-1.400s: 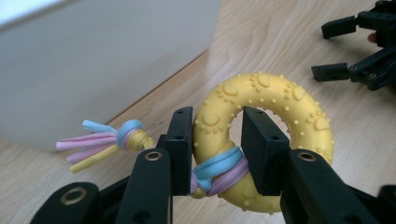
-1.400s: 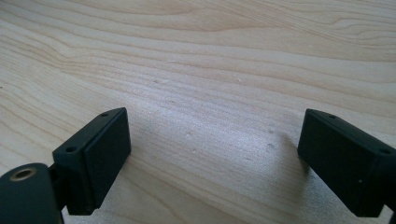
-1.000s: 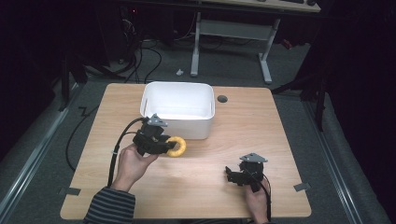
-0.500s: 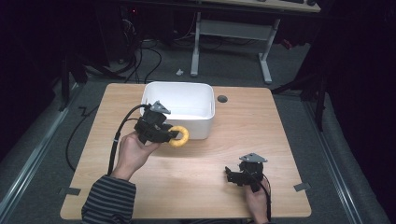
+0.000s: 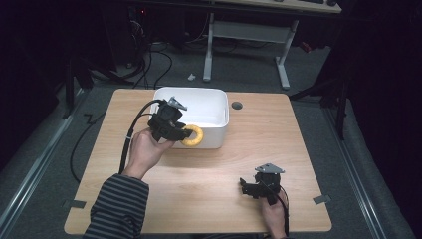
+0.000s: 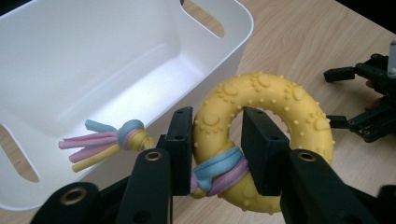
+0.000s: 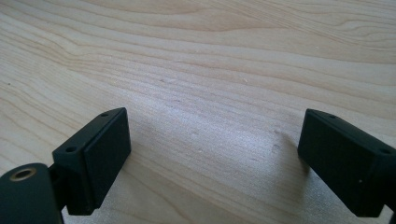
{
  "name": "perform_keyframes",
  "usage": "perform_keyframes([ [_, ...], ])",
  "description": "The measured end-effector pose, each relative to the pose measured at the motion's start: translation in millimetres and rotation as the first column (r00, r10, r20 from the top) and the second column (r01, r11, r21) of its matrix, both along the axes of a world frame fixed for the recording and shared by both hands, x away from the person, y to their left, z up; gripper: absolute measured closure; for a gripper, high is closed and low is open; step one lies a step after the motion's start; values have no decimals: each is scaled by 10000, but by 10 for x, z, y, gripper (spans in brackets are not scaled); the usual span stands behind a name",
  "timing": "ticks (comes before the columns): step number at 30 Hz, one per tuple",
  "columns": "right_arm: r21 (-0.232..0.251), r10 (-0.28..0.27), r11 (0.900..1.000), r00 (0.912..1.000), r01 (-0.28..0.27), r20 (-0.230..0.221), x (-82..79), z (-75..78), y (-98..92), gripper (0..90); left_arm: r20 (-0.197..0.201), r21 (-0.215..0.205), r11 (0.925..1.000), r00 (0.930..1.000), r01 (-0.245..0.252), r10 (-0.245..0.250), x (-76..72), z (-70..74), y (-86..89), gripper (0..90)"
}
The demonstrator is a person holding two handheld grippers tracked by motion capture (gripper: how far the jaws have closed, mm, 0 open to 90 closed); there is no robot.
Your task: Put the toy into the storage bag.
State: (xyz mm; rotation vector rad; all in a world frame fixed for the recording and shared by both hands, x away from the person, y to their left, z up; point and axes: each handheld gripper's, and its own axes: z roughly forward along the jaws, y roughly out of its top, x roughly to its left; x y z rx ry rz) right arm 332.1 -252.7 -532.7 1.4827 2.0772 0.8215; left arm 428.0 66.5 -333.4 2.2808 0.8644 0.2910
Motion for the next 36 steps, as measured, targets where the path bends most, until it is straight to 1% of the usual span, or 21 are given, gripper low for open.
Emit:
perform_keyframes([
  [5, 39, -12, 10000, 10000, 12, -16, -2, 0, 5, 93, 49, 102, 9999, 9999, -88, 88, 71, 21, -23, 649],
  [8, 46, -23, 10000, 10000, 24, -29, -2, 1, 6, 93, 0, 6, 9999, 9999, -122, 122, 115, 24, -26, 649],
  [11, 47, -21, 10000, 10000, 21, -25, -2, 1, 5, 93, 49, 123, 9997, 9998, -212, 211, 152, 26, -44, 649],
  [17, 46, -20, 10000, 10000, 20, -22, -2, 1, 5, 93, 90, 177, 9993, 9994, -329, 327, 227, 29, -67, 649],
  [19, 40, -6, 10000, 10000, 6, -16, -1, 1, 4, 93, 42, 187, 9993, 9994, -338, 338, 249, 33, -72, 648],
  [20, 49, -21, 10000, 10000, 21, -24, -2, 1, 6, 93, 93, 230, 9992, 9994, -339, 337, 262, 37, -74, 649],
  [21, 37, -6, 10000, 10000, 6, -15, -1, 1, 4, 93, 89, 172, 9991, 9992, -386, 384, 273, 37, -74, 649],
  [22, 37, -5, 10000, 10000, 5, -15, -1, 1, 4, 93, 60, 96, 9992, 9992, -387, 386, 290, 33, -70, 648],
  [25, 25, 15, 10000, 10000, -15, -3, 0, 0, 3, 93, 23, 130, 9985, 9986, -527, 527, 337, 10, -62, 649],
  [27, 45, -19, 10000, 10000, 19, -22, -2, 1, 5, 93, -16, 83, 9982, 9983, -588, 588, 365, -3, -50, 649],
  [36, 34, -8, 10000, 10000, 8, -15, -2, 0, 4, 94, 138, 139, 9966, 9966, -814, 812, 437, -49, -43, 648],
])
